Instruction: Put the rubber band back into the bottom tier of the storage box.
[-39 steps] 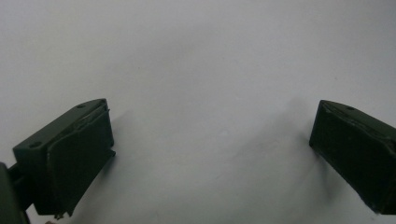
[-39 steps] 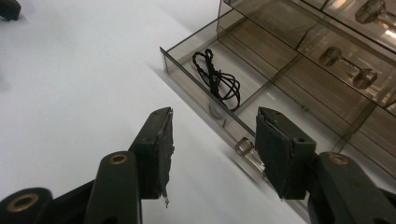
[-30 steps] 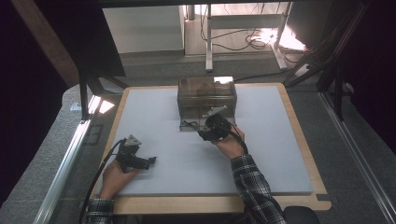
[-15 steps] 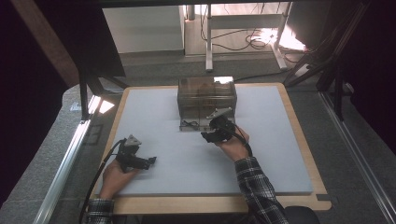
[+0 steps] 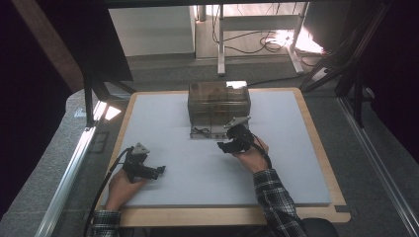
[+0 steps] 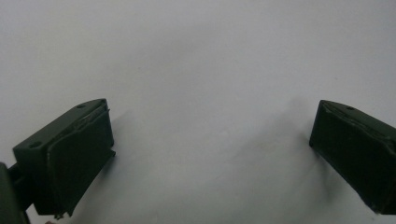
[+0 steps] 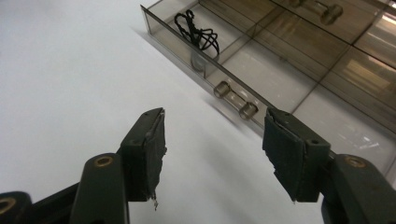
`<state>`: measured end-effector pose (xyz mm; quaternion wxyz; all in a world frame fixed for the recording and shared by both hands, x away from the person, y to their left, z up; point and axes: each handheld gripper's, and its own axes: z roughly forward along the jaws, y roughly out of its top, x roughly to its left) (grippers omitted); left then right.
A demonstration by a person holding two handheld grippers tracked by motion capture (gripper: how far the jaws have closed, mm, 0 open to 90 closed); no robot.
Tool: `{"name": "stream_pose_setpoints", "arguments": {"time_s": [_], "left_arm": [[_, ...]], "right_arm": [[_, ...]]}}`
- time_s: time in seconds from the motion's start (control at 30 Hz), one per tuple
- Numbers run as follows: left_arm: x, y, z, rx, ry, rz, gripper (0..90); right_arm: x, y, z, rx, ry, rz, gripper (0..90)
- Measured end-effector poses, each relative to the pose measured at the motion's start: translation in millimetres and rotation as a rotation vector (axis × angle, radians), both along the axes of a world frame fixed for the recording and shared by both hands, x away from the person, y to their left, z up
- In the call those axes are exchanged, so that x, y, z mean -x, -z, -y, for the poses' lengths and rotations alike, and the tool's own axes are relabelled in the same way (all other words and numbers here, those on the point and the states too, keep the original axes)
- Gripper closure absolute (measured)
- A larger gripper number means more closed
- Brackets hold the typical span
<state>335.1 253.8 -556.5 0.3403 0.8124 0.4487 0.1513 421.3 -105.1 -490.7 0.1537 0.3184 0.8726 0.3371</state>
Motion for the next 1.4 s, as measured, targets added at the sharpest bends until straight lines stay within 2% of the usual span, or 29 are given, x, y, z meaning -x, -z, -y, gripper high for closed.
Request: {"name": "stream_pose_setpoints", "arguments": {"time_s": [0.3, 0.6, 1.4], "left_arm": [[0.0, 0.0, 0.0, 0.0, 0.0, 0.0, 0.0], [0.0, 0.0, 0.0, 0.0, 0.0, 0.0, 0.0], [0.0, 0.1, 0.0, -0.001, 0.0, 0.001, 0.0]], "right_arm": [[2.0, 3.5, 7.8, 0.004, 0.011, -0.01, 34.5], [5.3, 7.0, 14.6, -0.001, -0.011, -0.027, 30.3], [14.6, 6.7, 36.5, 0.028, 0.01, -0.004, 25.6]]}}
